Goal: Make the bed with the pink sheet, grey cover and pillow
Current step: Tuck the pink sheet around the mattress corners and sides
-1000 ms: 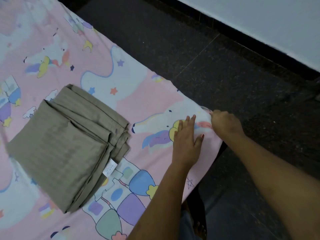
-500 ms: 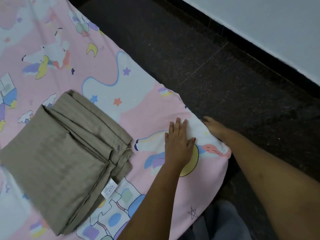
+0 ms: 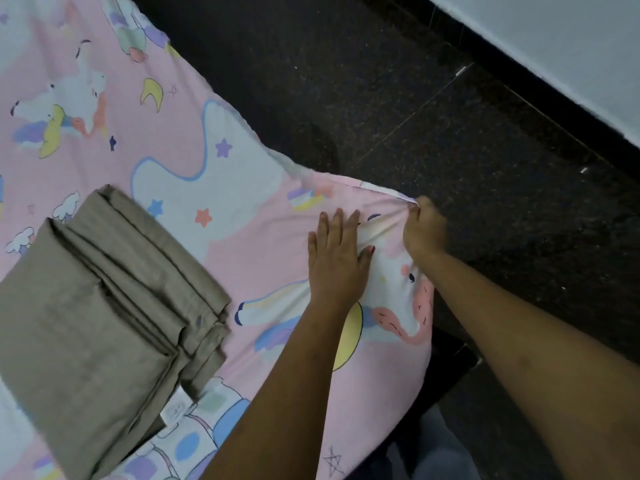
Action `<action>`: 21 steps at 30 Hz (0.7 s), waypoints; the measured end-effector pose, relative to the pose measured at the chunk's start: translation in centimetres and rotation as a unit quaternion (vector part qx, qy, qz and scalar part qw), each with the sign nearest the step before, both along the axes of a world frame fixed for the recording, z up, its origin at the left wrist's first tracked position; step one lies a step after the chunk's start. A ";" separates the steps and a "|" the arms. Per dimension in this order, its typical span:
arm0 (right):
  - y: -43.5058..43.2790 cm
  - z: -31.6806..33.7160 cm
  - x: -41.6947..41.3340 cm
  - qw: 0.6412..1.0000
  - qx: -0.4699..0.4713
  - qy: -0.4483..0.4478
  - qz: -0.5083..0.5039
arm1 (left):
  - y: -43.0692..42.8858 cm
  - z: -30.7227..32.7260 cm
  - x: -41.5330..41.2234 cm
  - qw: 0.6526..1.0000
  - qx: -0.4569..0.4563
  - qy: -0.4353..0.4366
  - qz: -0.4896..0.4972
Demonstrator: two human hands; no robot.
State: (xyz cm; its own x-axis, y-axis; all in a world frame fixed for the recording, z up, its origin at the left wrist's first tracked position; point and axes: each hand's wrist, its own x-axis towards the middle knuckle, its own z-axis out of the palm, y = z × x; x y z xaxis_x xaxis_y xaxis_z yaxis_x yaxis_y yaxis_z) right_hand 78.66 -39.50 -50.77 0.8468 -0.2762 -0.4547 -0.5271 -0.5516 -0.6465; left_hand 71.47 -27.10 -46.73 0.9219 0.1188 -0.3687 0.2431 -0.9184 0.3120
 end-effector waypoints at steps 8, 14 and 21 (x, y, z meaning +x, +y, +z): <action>-3.1 -4.2 -0.1 0.947 -0.233 0.049 0.217 | -2.1 -2.0 2.2 0.987 0.145 0.043 -0.061; -3.5 -4.5 -0.2 0.895 -0.278 0.066 0.344 | -2.6 -3.5 3.4 0.980 0.184 0.031 -0.069; -2.0 -3.7 0.6 0.900 -0.261 0.057 0.344 | -1.6 -2.3 3.8 0.983 -0.066 -0.168 0.035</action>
State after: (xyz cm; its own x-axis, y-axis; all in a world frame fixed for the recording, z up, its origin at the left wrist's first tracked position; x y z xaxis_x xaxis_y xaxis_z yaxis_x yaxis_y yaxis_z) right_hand 79.30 -41.47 -54.44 0.8552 0.0951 -0.5094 0.0097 -0.9858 -0.1678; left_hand 75.23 -28.74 -48.98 0.9855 0.1579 -0.0617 0.1674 -0.8489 0.5014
